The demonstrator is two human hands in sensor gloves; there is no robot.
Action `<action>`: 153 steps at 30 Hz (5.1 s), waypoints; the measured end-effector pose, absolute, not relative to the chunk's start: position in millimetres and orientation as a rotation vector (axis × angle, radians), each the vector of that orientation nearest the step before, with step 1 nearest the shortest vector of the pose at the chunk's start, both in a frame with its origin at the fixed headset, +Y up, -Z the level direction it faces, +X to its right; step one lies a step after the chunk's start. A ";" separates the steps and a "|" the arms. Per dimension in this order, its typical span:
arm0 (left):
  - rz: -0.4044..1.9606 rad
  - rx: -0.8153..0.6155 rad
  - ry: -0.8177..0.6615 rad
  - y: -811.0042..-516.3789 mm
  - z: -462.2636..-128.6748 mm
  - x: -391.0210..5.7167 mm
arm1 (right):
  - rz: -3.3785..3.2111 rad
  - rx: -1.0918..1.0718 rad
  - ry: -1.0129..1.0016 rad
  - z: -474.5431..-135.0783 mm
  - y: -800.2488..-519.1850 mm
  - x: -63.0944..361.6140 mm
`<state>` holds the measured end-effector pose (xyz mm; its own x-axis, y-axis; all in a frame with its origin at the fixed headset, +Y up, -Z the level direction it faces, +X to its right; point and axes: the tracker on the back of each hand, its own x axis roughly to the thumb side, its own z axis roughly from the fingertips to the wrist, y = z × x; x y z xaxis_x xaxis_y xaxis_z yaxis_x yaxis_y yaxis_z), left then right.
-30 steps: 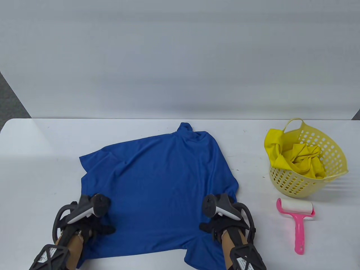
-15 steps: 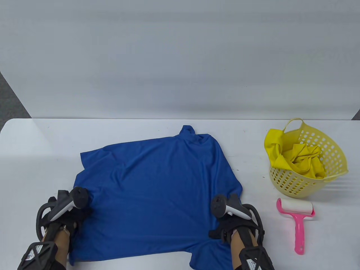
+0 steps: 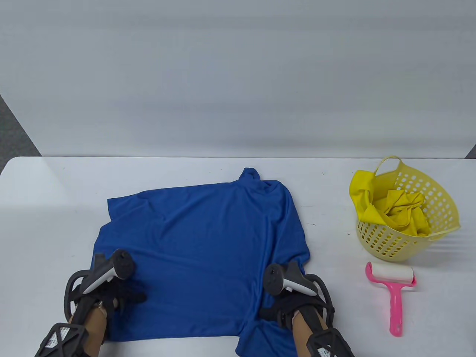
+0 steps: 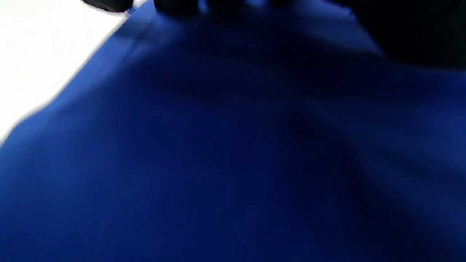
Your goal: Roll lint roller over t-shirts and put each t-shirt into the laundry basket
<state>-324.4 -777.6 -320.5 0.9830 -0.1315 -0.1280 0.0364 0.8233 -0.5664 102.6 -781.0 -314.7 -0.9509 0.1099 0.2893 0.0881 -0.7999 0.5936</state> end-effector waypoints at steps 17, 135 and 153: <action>0.145 -0.420 0.134 -765.6 -317.2 -312.4 | 2.768 -0.454 0.281 -345.7 -751.3 174.9; -0.145 -0.547 -0.114 -765.5 -311.6 -266.2 | 3.141 -0.029 1.066 -324.4 -767.4 172.0; -0.097 -0.498 -0.113 -782.9 -315.5 -259.1 | 2.925 0.614 0.781 -331.8 -764.1 47.1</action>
<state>-259.1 -782.9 -315.5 0.9892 -0.0649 0.1316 0.1200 0.8740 -0.4708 47.1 -764.1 -331.8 -0.9197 0.1499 0.3629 0.0510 -0.8708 0.4890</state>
